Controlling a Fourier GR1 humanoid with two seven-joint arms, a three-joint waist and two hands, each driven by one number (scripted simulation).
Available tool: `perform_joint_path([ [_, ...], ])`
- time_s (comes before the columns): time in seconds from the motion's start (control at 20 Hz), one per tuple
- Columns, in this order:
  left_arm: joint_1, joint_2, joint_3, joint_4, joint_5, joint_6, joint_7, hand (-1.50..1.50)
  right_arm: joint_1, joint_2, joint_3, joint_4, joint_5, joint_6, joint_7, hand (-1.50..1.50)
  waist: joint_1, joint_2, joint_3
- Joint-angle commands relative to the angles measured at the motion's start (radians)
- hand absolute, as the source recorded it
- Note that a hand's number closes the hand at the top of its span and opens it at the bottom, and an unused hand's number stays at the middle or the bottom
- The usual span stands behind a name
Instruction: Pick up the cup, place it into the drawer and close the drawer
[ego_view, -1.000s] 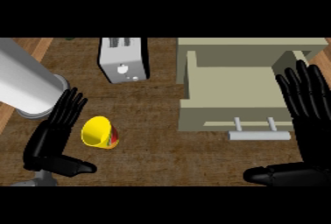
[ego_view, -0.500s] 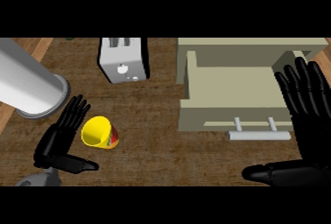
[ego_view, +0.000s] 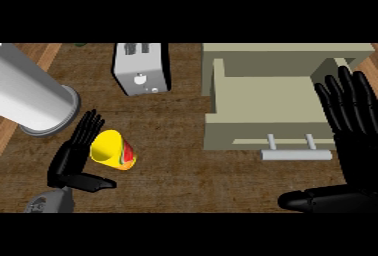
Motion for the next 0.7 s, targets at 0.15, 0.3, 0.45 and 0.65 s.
perform_joint_path([
  [0.15,-0.089,0.062,0.04,0.316,-0.059,-0.029,-0.209,-1.5,0.115,-0.029,-0.027,0.0,-0.042,0.087,-0.084,-1.5,-0.012,0.006,-0.004],
  [0.3,-0.162,0.054,0.05,0.404,-0.06,-0.003,-0.205,-1.5,0.062,-0.007,-0.02,-0.007,-0.031,0.037,-0.025,-1.5,-0.009,0.005,-0.004],
  [0.45,-0.127,0.044,0.034,0.345,-0.059,0.004,-0.181,-1.5,-0.033,-0.039,-0.055,0.038,-0.041,0.034,0.011,-1.5,-0.002,0.004,-0.004],
  [0.65,-0.152,0.039,0.02,0.437,-0.093,0.015,-0.239,-1.5,0.011,0.012,0.048,-0.027,0.016,0.01,0.031,-1.5,-0.006,0.004,-0.004],
])
